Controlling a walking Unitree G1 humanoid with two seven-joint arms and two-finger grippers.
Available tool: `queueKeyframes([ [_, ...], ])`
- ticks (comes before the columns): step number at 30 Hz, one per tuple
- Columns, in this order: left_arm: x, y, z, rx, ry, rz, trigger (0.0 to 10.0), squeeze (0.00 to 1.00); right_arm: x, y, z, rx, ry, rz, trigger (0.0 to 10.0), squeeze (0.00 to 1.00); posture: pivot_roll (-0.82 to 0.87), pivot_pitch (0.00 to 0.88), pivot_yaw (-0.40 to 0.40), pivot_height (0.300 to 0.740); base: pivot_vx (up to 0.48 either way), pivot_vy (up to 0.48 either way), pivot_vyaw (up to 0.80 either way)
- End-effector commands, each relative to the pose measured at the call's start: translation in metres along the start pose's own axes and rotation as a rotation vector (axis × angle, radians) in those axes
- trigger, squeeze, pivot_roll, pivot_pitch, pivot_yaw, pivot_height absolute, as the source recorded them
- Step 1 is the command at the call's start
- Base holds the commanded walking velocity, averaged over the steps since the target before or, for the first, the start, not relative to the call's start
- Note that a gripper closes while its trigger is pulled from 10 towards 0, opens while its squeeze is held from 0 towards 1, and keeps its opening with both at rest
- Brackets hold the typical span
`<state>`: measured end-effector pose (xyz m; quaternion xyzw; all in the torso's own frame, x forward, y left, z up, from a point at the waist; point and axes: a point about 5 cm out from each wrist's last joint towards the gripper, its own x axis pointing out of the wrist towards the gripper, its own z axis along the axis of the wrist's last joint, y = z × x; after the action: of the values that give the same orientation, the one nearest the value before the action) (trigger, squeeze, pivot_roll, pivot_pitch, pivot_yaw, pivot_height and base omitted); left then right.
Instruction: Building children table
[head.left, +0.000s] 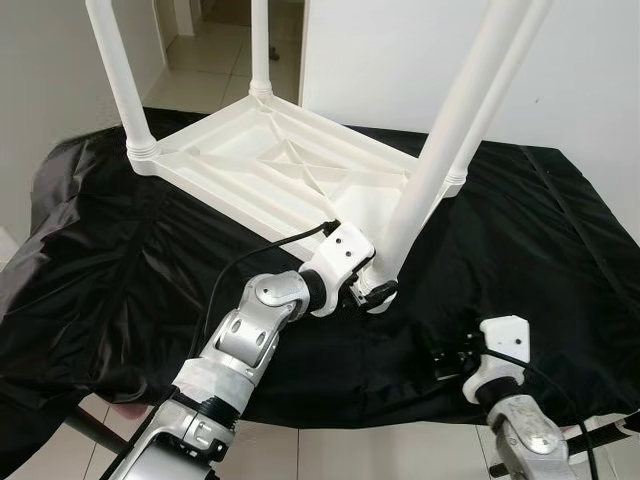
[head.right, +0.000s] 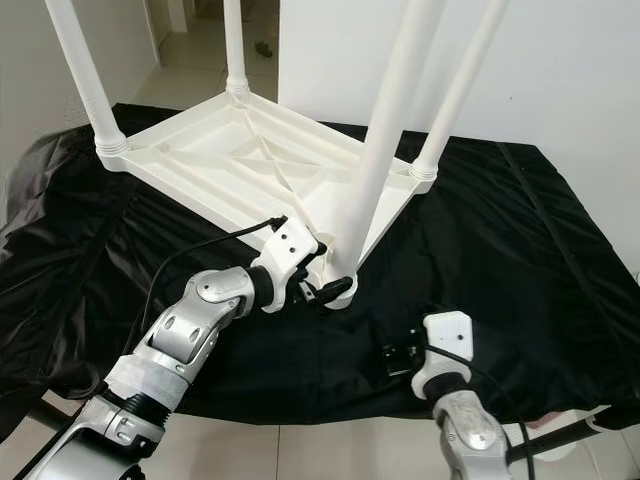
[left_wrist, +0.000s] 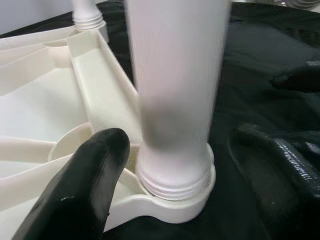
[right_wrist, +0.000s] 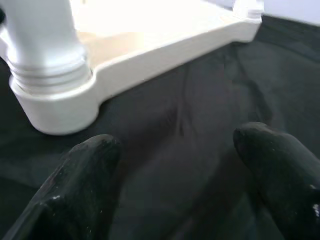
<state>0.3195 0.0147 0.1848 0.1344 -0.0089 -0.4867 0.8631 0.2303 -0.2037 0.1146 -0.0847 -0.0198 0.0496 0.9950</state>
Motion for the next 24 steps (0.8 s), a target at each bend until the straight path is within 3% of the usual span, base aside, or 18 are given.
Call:
queueKeyframes([
  [1, 0.002, 0.017, 0.003, 0.002, 0.000, 0.333, 10.0, 0.00, -0.005, -0.005, -0.009, 0.012, 0.036, -0.041, 10.0, 0.00, -0.07, 0.097, -0.035, 0.740, 0.000, 0.000, 0.00],
  [11, 0.014, 0.017, 0.010, -0.007, -0.014, 0.352, 10.0, 0.00, -0.012, -0.005, -0.012, 0.029, 0.050, -0.094, 10.0, 0.00, -0.10, 0.100, -0.016, 0.740, 0.000, 0.000, 0.00],
  [13, 0.026, 0.013, 0.022, -0.014, -0.047, 0.336, 10.0, 0.00, -0.014, -0.004, -0.013, 0.035, 0.053, -0.113, 10.0, 0.00, -0.11, 0.104, -0.001, 0.740, 0.000, 0.000, 0.00],
  [15, 0.026, 0.013, 0.022, -0.014, -0.047, 0.336, 10.0, 0.00, -0.014, -0.004, -0.013, 0.035, 0.053, -0.113, 10.0, 0.00, -0.11, 0.104, -0.001, 0.740, 0.000, 0.000, 0.00],
  [18, 0.039, 0.006, 0.035, -0.012, -0.074, 0.311, 10.0, 0.00, -0.014, -0.005, -0.014, 0.038, 0.052, -0.129, 10.0, 0.00, -0.12, 0.101, 0.007, 0.740, 0.000, 0.000, 0.00],
  [24, 0.044, 0.003, 0.041, -0.016, -0.087, 0.300, 10.0, 0.00, -0.011, -0.006, -0.013, 0.042, 0.046, -0.141, 10.0, 0.00, -0.12, 0.097, 0.010, 0.740, 0.000, 0.000, 0.00],
])
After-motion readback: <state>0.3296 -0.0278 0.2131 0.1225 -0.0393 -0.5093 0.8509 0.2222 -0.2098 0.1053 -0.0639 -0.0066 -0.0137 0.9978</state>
